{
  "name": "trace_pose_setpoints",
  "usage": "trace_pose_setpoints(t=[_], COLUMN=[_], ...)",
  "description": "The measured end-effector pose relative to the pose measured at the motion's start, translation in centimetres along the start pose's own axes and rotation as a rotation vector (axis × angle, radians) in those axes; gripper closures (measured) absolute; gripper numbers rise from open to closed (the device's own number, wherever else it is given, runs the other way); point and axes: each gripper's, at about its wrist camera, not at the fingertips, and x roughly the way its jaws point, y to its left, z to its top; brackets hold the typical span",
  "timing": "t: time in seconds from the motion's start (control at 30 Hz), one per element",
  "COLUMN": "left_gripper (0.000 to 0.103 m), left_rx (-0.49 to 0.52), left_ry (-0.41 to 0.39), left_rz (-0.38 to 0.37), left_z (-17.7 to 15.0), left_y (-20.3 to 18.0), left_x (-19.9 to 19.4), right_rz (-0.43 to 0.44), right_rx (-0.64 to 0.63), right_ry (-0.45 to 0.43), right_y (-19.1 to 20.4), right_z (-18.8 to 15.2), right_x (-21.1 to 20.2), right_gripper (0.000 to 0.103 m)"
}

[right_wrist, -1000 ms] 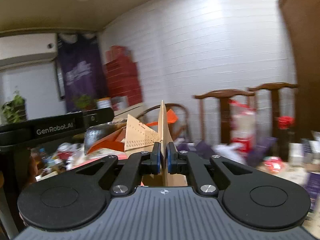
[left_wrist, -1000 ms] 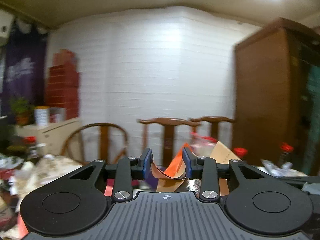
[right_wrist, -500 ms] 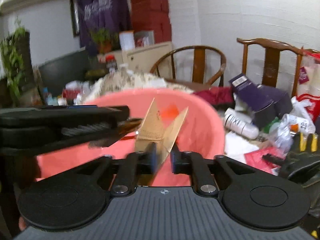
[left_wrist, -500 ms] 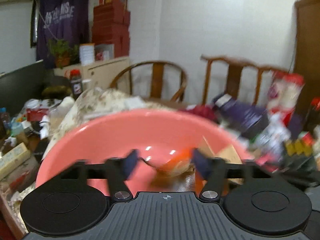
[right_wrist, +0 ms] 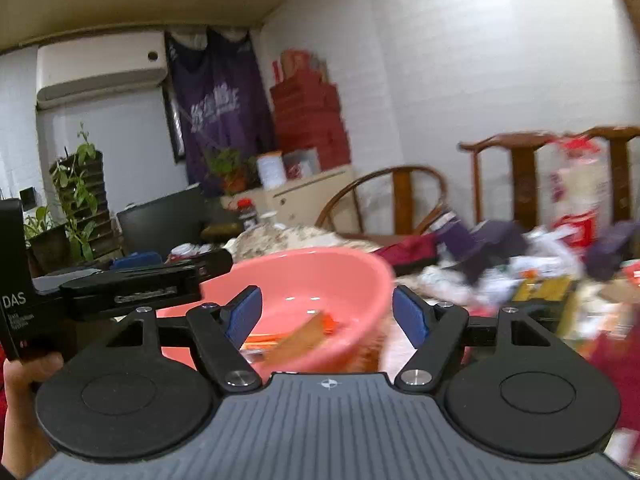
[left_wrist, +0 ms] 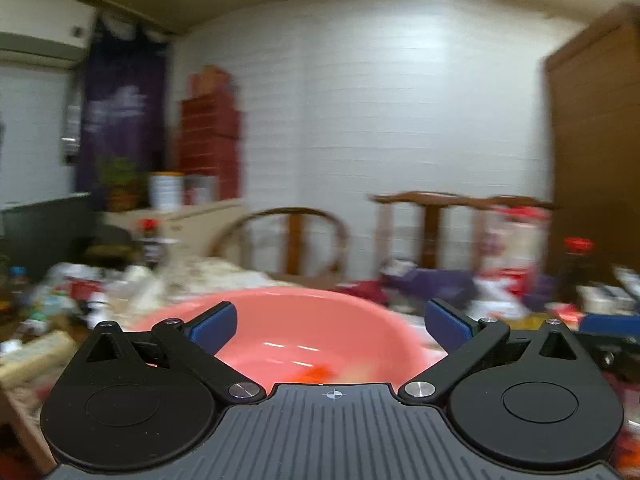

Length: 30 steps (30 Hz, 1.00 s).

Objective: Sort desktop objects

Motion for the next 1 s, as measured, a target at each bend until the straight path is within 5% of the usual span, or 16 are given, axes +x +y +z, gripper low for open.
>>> trace_pose_setpoints(t=[0.23,0.37,0.63,0.83,1.0], left_gripper=[0.0,0.0,0.0,0.0,0.0], left_rx=[0.059,0.078,0.199,0.324,0.295], left_ry=[0.097,0.169,0.119,0.102,0.113], left_rz=[-0.244,-0.305,-0.276,-0.225,-0.16], left_z=[-3.9,-6.2,-8.1,-9.2,-10.7], left_y=[-8.8,-12.3,-14.0,-15.5,-15.7], left_x=[0.7,2.8,2.8,2.8,2.8], right_rz=[-0.287,-0.323,-0.223,-0.187,-0.272], right_rx=[0.033,0.16,0.313,0.517,0.363], right_ry=[-0.008,0.027,0.096,0.262,0.214], right_y=[-7.2,-10.8,-14.8,-18.7,-16.0], right_z=[-4.8,-7.1,-5.7,-5.2,-6.0], right_x=[-9.7,-11.2,-7.1,-1.2,-0.3], right_gripper=[0.022,0.022,0.021,0.017,0.044])
